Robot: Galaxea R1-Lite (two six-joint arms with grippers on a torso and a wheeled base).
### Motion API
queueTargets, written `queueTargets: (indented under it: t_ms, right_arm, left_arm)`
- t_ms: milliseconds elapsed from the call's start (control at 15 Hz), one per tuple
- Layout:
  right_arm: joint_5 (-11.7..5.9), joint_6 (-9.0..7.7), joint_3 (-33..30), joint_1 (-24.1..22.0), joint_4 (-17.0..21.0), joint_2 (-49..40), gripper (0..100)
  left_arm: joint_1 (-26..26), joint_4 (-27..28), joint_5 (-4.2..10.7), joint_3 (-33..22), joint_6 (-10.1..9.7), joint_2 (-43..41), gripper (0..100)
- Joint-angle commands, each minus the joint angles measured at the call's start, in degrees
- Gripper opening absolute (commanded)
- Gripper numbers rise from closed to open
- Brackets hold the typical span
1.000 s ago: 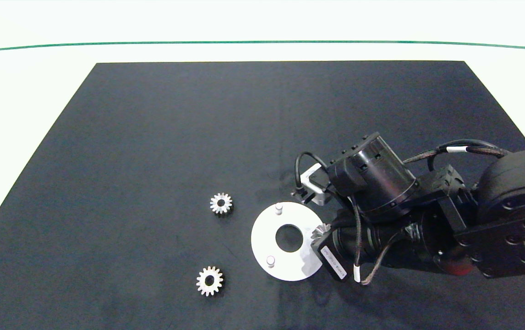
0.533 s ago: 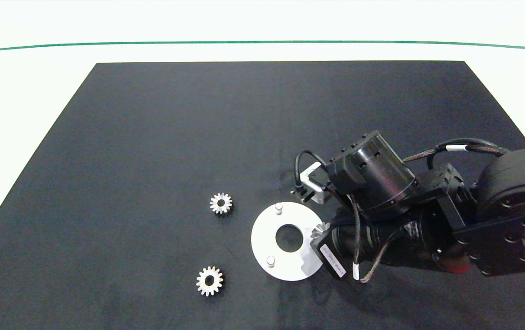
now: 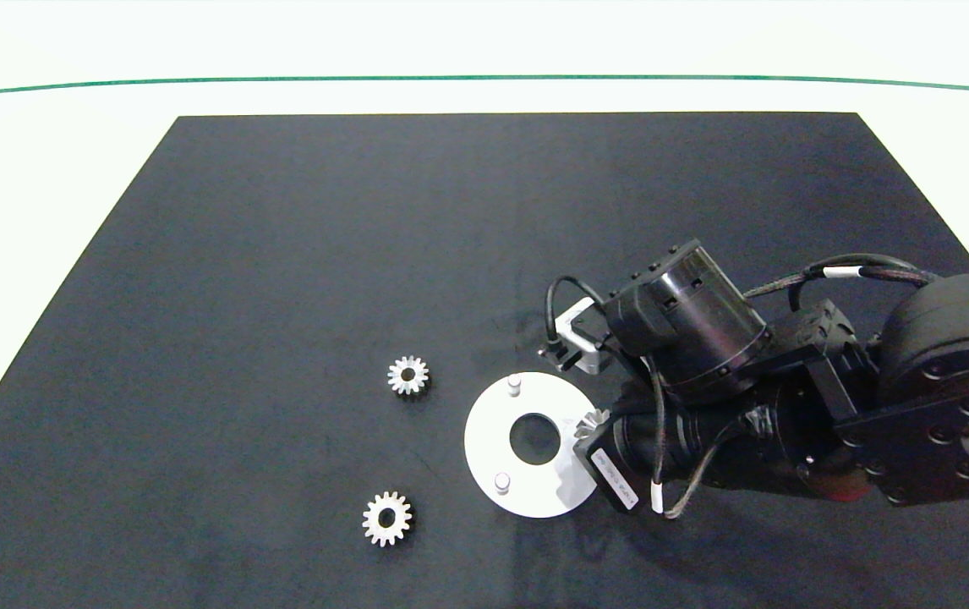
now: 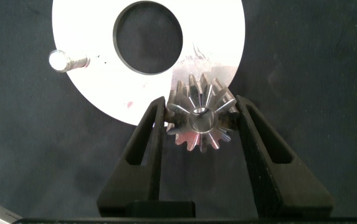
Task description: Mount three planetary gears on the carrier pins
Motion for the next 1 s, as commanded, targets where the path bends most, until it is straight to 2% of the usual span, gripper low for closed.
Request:
queueTargets:
  t_ms: [67, 533, 600, 1000]
  right_arm:
    - [-0.11, -0.03, 0.0, 0.0, 0.2, 0.3, 16]
    - [-0.03, -0.03, 0.0, -0.4, 0.1, 1.0, 16]
    - [-0.03, -0.11, 0.1, -0.4, 0.1, 1.0, 100]
    - [-0.03, -0.11, 0.1, -0.4, 0.2, 0.9, 100]
  left_arm:
    - [0.0, 0.2, -0.01, 0.0, 0.06, 0.0, 100]
    - [0.0, 0.2, -0.1, 0.1, 0.06, 0.0, 100]
    - [0.0, 0.2, -0.1, 0.0, 0.06, 0.0, 100]
    - [0.0, 0.2, -0.01, 0.0, 0.06, 0.2, 100]
